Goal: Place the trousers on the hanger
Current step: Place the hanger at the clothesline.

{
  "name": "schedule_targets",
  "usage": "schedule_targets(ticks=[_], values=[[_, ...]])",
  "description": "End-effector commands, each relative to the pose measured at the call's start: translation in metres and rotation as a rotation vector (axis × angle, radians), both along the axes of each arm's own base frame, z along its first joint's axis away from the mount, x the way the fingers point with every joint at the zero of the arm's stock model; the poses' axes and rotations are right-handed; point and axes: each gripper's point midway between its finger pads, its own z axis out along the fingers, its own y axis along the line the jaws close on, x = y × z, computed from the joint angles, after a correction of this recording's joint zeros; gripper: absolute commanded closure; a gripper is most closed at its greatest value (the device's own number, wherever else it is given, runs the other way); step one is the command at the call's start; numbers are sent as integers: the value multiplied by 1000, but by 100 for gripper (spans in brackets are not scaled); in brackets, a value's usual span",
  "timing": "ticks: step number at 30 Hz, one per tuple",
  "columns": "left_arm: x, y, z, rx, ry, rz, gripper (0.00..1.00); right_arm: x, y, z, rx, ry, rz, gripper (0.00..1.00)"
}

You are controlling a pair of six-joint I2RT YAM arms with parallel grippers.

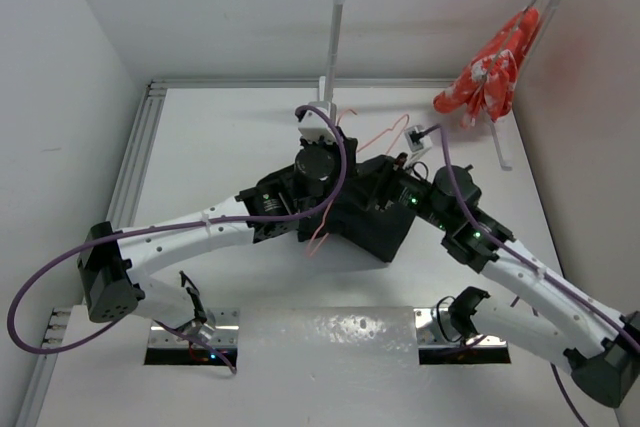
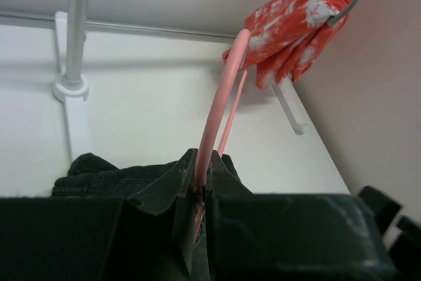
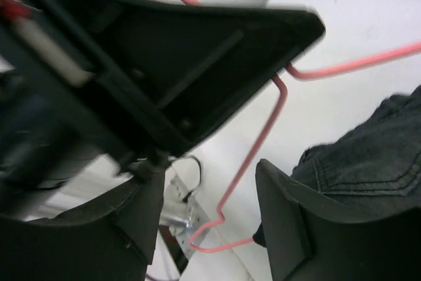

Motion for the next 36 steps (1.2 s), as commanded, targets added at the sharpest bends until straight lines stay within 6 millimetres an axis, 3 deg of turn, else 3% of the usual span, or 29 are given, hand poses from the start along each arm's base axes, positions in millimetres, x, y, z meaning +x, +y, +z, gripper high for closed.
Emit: schedule_targets(ticks=[1, 3, 8, 13, 15, 18, 20, 23, 27, 29, 30, 31, 33, 36], values=[[-9, 1, 86, -227, -119, -33, 100, 6, 14, -5, 15, 31, 23, 44], [-9, 3, 90, -223, -120, -29, 100, 11, 20, -8, 9, 45, 24, 51], [-12, 9, 99, -236, -138, -29, 100, 11, 25, -17, -6, 49, 15, 52], [-14, 9, 98, -251, -138, -41, 100, 10, 38, -21, 38, 73, 53, 72], [-13, 14, 100, -243, -143, -15, 100, 9, 40, -28, 53, 94, 44, 83], [-10, 26, 104, -239, -168, 33, 100, 6, 41, -28, 88, 100, 44, 88], [-8, 29, 111, -232, -185, 55, 100, 6, 38, -30, 99, 105, 24, 100], [-7, 29, 113, -234, -192, 60, 100, 8, 36, -26, 128, 101, 7, 100], [-4, 25, 114, -217, -197, 57, 99, 12, 26, 0, 202, 63, -48, 100], [-6, 26, 117, -205, -204, 54, 88, 13, 22, 15, 219, 41, -69, 100], [-8, 25, 119, -209, -209, 36, 74, 17, 19, 15, 206, 44, -93, 100], [-9, 26, 122, -209, -224, 30, 68, 18, 16, 26, 204, 11, -107, 100], [-11, 30, 130, -204, -242, 25, 55, 23, 12, 32, 185, -3, -138, 100], [-16, 42, 142, -191, -259, 36, 50, 29, 14, 52, 168, -46, -144, 100]])
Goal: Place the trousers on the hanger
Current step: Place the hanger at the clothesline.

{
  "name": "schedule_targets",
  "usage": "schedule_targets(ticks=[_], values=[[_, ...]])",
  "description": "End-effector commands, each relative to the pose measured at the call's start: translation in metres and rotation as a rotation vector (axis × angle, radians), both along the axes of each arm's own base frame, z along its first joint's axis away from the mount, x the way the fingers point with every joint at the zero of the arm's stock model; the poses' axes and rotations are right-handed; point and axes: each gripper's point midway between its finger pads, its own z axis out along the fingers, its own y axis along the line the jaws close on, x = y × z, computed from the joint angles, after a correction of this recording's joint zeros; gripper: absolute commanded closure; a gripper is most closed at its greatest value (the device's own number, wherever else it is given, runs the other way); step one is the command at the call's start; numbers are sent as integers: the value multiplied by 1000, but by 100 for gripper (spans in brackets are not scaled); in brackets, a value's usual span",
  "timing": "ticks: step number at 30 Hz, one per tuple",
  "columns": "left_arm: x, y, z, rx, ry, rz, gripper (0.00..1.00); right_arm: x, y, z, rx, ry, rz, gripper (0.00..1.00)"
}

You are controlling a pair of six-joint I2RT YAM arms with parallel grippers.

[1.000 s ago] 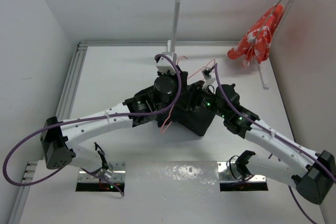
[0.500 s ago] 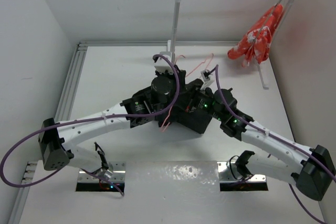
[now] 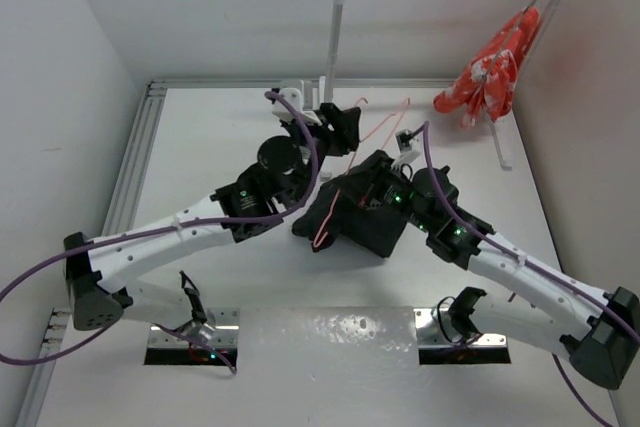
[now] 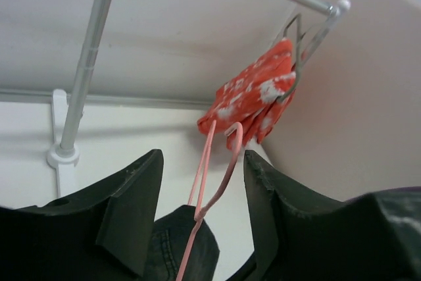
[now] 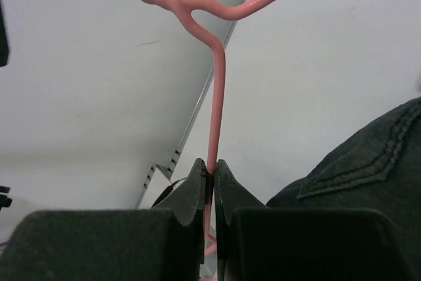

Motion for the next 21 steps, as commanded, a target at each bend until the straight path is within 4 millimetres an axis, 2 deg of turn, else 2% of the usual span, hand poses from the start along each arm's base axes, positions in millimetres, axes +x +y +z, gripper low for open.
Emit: schedule_targets(ticks=[1, 4, 5, 8, 9, 10, 11, 12, 13, 14, 15, 16, 17, 20, 21], values=[[-13, 27, 61, -106, -108, 9, 50, 14, -4, 84, 89, -194, -56, 100], [-23, 43, 78, -118, -133, 1, 47, 26, -4, 92, 76, -206, -75, 100], [-25, 47, 77, -114, -127, 5, 47, 29, -4, 102, 82, -220, -77, 100], [-32, 61, 72, -132, -121, 8, 47, 42, -7, 112, 73, -234, -90, 100], [-33, 62, 60, -122, -99, 5, 47, 47, -10, 130, 91, -257, -102, 100], [-38, 71, 60, -138, -95, 9, 47, 59, -20, 139, 92, -266, -131, 100], [-39, 76, 53, -141, -79, 14, 47, 71, -17, 131, 65, -236, -121, 100], [-44, 82, 39, -151, -54, 10, 47, 85, -29, 154, 84, -260, -151, 100], [-46, 85, 31, -158, -43, 8, 47, 98, -26, 141, 49, -214, -133, 100], [-48, 87, 22, -165, -31, 5, 47, 106, -28, 144, 41, -209, -140, 100], [-51, 92, 8, -166, -12, 3, 48, 112, -30, 159, 44, -228, -146, 100], [-52, 94, 0, -165, 2, 4, 48, 122, -37, 159, 35, -219, -162, 100], [-52, 96, -19, -152, 38, 12, 48, 132, -35, 159, 24, -206, -154, 100], [-58, 105, -33, -155, 51, 8, 49, 157, -41, 156, 15, -170, -166, 100], [-59, 106, -36, -148, 60, 11, 49, 168, -50, 154, 13, -159, -192, 100]])
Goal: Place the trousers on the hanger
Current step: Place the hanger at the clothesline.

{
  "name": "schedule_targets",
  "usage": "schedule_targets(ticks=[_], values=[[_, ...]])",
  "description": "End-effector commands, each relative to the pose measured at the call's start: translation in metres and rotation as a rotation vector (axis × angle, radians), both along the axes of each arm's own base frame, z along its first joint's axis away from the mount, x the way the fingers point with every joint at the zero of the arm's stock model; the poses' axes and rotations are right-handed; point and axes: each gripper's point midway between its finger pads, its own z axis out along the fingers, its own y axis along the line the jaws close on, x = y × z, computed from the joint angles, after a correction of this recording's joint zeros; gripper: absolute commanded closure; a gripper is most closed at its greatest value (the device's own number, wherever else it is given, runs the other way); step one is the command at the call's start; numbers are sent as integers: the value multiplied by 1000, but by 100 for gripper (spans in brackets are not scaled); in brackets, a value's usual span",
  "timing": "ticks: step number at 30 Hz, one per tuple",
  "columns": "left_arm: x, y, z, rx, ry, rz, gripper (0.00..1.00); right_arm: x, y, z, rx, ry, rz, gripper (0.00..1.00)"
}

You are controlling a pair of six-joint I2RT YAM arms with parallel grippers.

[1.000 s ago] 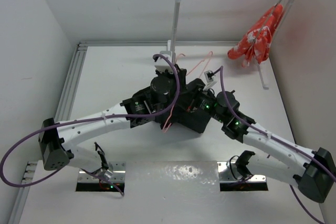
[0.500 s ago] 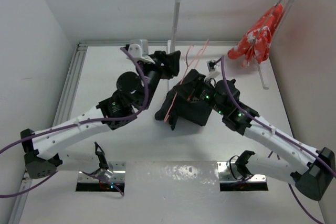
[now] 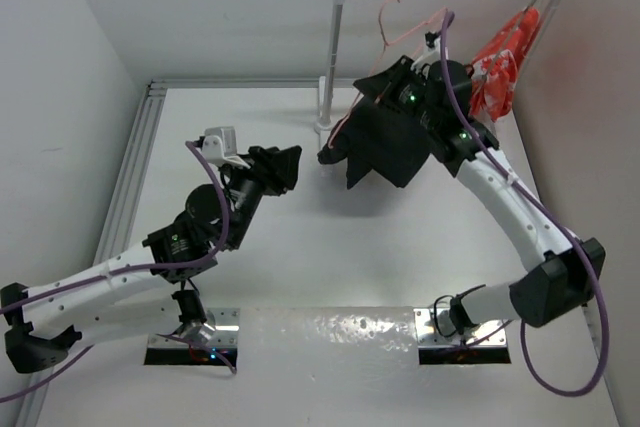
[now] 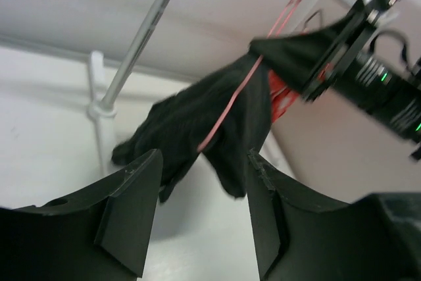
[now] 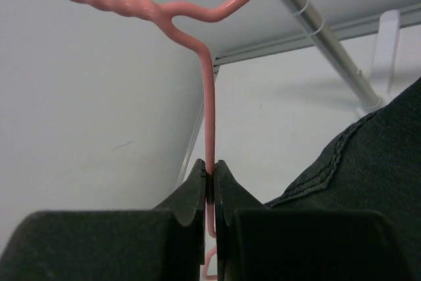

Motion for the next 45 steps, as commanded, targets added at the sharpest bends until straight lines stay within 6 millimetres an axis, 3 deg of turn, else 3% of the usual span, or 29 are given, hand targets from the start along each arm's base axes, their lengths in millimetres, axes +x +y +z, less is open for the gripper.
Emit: schedule_targets(ticks=[1, 2, 4, 5, 6, 7, 9, 10, 11, 12, 14, 20, 23, 27, 28, 29, 30, 32, 37, 41, 42, 45], values=[[-4, 7, -9, -21, 40, 7, 50, 15, -7, 55, 58, -123, 26, 100], [-5, 9, -14, -10, 53, 10, 50, 21, -8, 67, 71, -137, 29, 100], [-8, 10, -19, -19, 56, -2, 50, 43, -15, 53, 68, -84, 26, 100], [-9, 8, -25, -12, 62, -15, 50, 48, -17, 65, 74, -102, 23, 100], [-9, 9, -26, -12, 65, -17, 50, 62, -23, 59, 66, -93, 7, 100], [-10, 8, -28, -12, 71, -24, 50, 67, -26, 53, 56, -63, -3, 100], [-12, 7, -35, -11, 81, -32, 51, 75, -32, 61, 58, -70, -5, 100], [-11, 7, -39, -3, 86, -34, 51, 83, -33, 53, 51, -47, -7, 100], [-12, 6, -43, 3, 90, -36, 51, 85, -36, 60, 53, -63, -9, 100], [-11, 6, -44, 5, 92, -34, 51, 92, -40, 52, 48, -41, -11, 100], [-12, 5, -58, 40, 118, -39, 51, 97, -46, 57, 57, -49, -19, 100], [-12, 1, -74, 71, 143, -51, 51, 112, -68, 53, 62, -27, -46, 100], [-13, 0, -78, 78, 149, -54, 51, 121, -89, 51, 72, -17, -76, 100], [-13, -2, -80, 74, 149, -61, 51, 130, -103, 54, 93, -7, -80, 100], [-13, -3, -77, 72, 144, -63, 51, 132, -105, 66, 93, -26, -80, 100], [-12, -4, -79, 79, 150, -63, 51, 136, -110, 65, 87, -22, -85, 100], [-12, -5, -78, 81, 150, -64, 51, 143, -111, 53, 87, 12, -86, 100], [-12, -6, -78, 71, 148, -69, 51, 147, -113, 52, 89, 17, -85, 100], [-12, -6, -79, 73, 151, -69, 51, 153, -119, 27, 80, 56, -97, 100], [-12, -7, -80, 79, 151, -72, 51, 148, -123, 4, 77, 92, -105, 100], [-12, -6, -80, 79, 153, -70, 51, 146, -123, 7, 83, 70, -101, 100], [-13, -8, -83, 84, 150, -83, 51, 135, -123, -16, 82, 102, -98, 99]])
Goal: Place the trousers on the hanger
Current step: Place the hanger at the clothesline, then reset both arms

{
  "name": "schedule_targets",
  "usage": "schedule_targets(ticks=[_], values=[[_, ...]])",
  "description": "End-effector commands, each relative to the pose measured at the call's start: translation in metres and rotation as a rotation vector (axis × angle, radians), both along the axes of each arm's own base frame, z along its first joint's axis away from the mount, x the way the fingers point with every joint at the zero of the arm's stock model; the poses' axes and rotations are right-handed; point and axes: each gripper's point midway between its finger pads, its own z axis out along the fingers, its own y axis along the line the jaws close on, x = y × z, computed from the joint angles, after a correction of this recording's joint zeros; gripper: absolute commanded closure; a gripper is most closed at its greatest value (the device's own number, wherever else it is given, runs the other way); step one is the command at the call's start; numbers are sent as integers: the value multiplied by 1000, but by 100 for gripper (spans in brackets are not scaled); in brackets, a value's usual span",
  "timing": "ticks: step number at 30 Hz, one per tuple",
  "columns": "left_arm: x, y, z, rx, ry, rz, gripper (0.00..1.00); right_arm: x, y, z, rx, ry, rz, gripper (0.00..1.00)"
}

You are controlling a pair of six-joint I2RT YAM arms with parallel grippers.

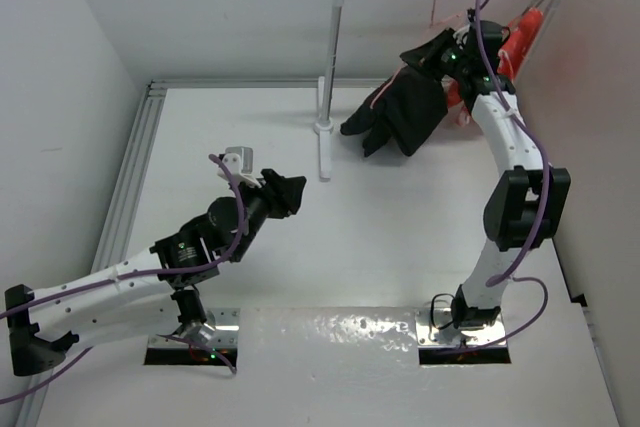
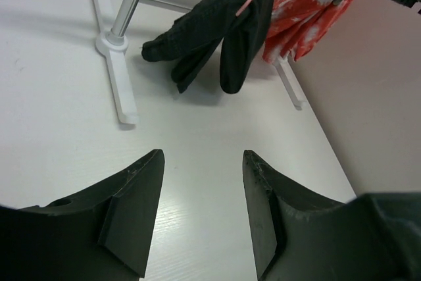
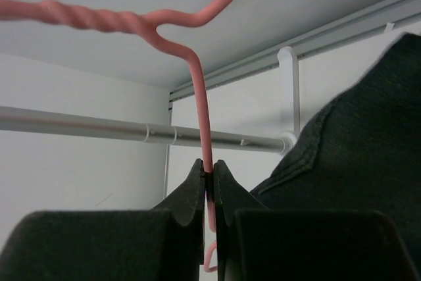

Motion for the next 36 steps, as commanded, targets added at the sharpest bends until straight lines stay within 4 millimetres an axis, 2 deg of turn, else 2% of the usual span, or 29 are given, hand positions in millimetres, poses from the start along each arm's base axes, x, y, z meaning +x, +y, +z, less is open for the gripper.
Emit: schedule_targets(ticks=[1, 2, 3, 4, 5, 6, 9, 10, 12, 13, 16, 18, 19, 20, 21, 22, 23, 24, 25, 26, 27, 28, 29, 30, 31, 36], values=[[-1, -5, 4, -19, -13, -18, 51, -19, 1, 46, 19, -150, 20, 96], [0, -5, 5, -19, -12, -16, 51, -23, 1, 48, 18, -155, 21, 94], [-1, -5, 3, -15, -8, -19, 51, -24, 1, 43, 16, -143, 21, 87], [-1, -6, 3, -19, -6, -20, 51, -24, -10, 41, 8, -140, 4, 81], [-1, -6, 1, -21, -5, -23, 51, -26, -14, 42, 2, -140, -2, 73], [-1, -6, 0, -18, -5, -24, 51, -28, -16, 39, -3, -136, -7, 57], [-2, -5, 2, -18, -4, -23, 51, -36, -21, 48, -11, -156, -22, 38], [-3, -4, 3, -27, -5, -25, 51, -38, -22, 51, -21, -169, -21, 28], [-3, -4, 5, -26, -11, -25, 51, -50, -24, 61, -47, -193, -23, 18], [-3, -4, 7, -28, -11, -25, 51, -57, -26, 72, -63, -212, -37, 4], [-3, -3, 10, -22, -7, -27, 51, -74, -29, 71, -98, -211, -49, 1], [-4, -4, 10, -23, -6, -33, 49, -96, -35, 73, -146, -229, -72, 1], [-4, -5, 9, -18, -2, -37, 49, -105, -37, 56, -163, -202, -78, 1], [-5, -4, 8, -17, 3, -35, 49, -124, -40, 72, -187, -255, -98, 1], [-5, -3, 8, -16, 4, -31, 48, -134, -41, 68, -198, -257, -100, 1], [-4, -1, 8, -16, 6, -23, 48, -146, -40, 46, -208, -224, -92, 1], [-5, 1, 11, -18, -4, -22, 48, -157, -40, 45, -223, -239, -83, 1], [-5, 3, 13, -21, -11, -19, 47, -181, -35, 59, -223, -302, -65, 1], [-7, 6, 20, -20, -24, -23, 47, -193, -32, 35, -223, -273, -43, 1], [-8, 7, 23, -20, -28, -27, 47, -219, -25, 48, -212, -342, -14, 1], [-9, 10, 25, -20, -28, -22, 47, -230, -21, 48, -201, -373, 2, 1], [-12, 14, 31, -32, -33, -28, 47, -241, -17, 22, -184, -339, 32, 1], [-13, 16, 33, -36, -35, -30, 47, -252, -12, 18, -169, -348, 51, 1], [-15, 18, 37, -47, -41, -36, 47, -273, -9, 20, -166, -375, 64, 1], [-20, 22, 43, -61, -53, -48, 47, -280, -9, -2, -154, -334, 65, 1], [-28, 40, 49, -68, -67, -44, 46, -322, -21, -34, -241, -295, 10, 1]])
